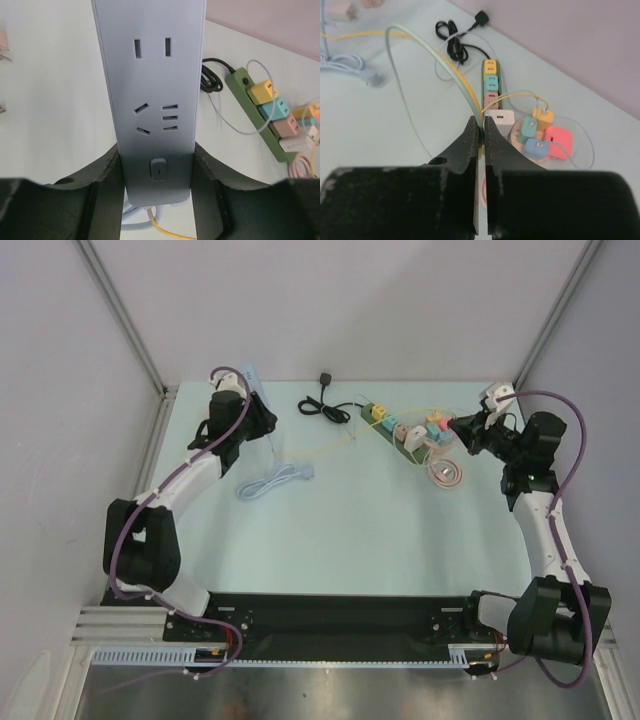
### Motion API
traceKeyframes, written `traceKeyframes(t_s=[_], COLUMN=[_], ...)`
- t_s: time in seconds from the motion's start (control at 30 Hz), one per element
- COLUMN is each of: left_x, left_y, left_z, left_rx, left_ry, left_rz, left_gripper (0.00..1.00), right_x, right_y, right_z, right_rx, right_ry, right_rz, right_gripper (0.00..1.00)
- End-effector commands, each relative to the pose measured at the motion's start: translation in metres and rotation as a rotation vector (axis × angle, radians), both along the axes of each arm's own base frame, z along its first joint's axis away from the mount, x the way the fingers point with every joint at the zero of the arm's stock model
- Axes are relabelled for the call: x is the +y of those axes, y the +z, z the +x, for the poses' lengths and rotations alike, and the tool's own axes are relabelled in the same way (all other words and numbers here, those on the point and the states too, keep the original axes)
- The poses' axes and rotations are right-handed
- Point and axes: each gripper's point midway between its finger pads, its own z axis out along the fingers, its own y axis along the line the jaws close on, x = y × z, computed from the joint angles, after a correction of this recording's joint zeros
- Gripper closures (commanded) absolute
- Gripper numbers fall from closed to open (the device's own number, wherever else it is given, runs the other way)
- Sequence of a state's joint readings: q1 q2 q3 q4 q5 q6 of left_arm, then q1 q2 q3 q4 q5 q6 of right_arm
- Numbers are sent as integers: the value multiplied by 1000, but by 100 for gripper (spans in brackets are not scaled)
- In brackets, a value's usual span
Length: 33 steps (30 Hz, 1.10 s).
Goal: Pull the plug off the socket
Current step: Place the socket at the corner of the board.
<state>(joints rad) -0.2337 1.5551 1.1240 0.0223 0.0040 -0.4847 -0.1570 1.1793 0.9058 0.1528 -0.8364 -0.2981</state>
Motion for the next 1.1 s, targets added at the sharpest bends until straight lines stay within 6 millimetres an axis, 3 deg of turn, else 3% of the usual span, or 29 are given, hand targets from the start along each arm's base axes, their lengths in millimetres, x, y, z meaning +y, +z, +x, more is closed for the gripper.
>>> traceKeyframes(t_s=[0.0,0.07,0.1,0.17,0.2,0.27,0.33,0.37,0.5,0.57,0.63,0.7,0.73,0.83,0.97,1.0,1.07], left_x=[16,18,18,13,10,1,-2,-4,-9,-10,-12,-21,-24,-32,-36,-35,-32], left_y=[17,18,-4,-1,-10,-3,-15,-8,-18,-27,-34,-45,-48,-58,-62,-72,-71], left_z=[34,47,54,66,72,83,91,98,113,119,123,130,133,141,160,164,171], left_rx=[-38,-27,25,19,36,21,47,33,51,59,71,94,101,118,106,116,119], left_ry=[101,117,122,116,116,111,118,120,150,165,175,162,162,168,196,206,237], left_rz=[21,38,56,42,28,-23,-42,-57,-112,-123,-150,-182,-198,-260,-302,-299,-301], left_gripper=[100,100,100,100,100,100,100,100,100,100,100,100,100,100,100,100,100], right_x=[-3,-5,-4,-2,-1,2,2,2,-2,9,37,66,95,144,156,154,147], right_y=[51,61,63,60,58,50,43,43,49,59,58,50,29,14,10,12,20], right_z=[-8,-15,-16,-19,-19,-20,-21,-22,-25,-37,-54,-64,-74,-92,-88,-87,-88], right_rx=[-86,-98,-106,-87,-77,-59,-48,-55,-49,-58,-10,33,82,114,112,105,93], right_ry=[14,41,49,69,74,89,88,87,91,183,321,410,470,580,579,574,567], right_rz=[114,162,161,160,162,153,149,142,167,204,247,225,173,126,91,90,111], right_gripper=[100,100,100,100,100,100,100,100,100,100,100,100,100,100,100,100,100])
